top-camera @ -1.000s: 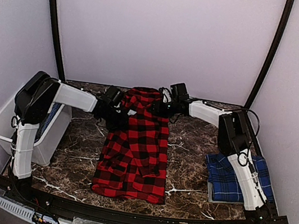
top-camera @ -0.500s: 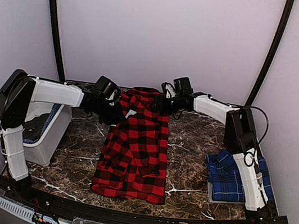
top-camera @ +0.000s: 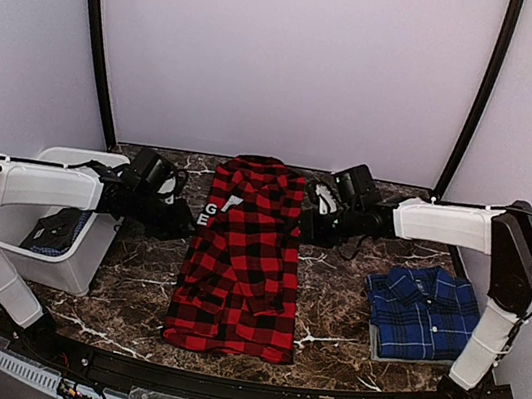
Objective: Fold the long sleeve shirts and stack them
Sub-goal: Fold the 1/3-folded shirt at the center of the board.
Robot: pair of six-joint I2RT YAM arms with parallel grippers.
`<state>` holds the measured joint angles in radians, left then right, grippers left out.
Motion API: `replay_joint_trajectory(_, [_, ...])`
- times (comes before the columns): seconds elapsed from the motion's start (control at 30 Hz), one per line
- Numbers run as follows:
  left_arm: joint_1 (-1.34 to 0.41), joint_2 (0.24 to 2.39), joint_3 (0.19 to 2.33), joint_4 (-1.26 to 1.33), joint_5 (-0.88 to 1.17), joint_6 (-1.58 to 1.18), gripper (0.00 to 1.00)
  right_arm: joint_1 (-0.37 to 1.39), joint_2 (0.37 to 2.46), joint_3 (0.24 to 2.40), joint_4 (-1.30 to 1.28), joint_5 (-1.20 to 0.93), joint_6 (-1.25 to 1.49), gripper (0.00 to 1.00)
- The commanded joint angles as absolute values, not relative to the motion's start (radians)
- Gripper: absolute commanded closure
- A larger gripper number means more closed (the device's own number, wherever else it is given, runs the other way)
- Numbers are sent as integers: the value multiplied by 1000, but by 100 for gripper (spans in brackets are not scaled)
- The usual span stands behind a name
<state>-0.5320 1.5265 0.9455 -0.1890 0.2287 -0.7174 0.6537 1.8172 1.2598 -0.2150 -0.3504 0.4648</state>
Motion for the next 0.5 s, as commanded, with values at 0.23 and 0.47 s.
replay_joint_trajectory(0.23, [-532,1359,789,-261,252,-710,71,826,1654,926,-164,-344,584,51])
replay_joint_trajectory(0.47, [-532,1333,754,-279,251,-714,71,868,1692,913,-121,-364,620,53])
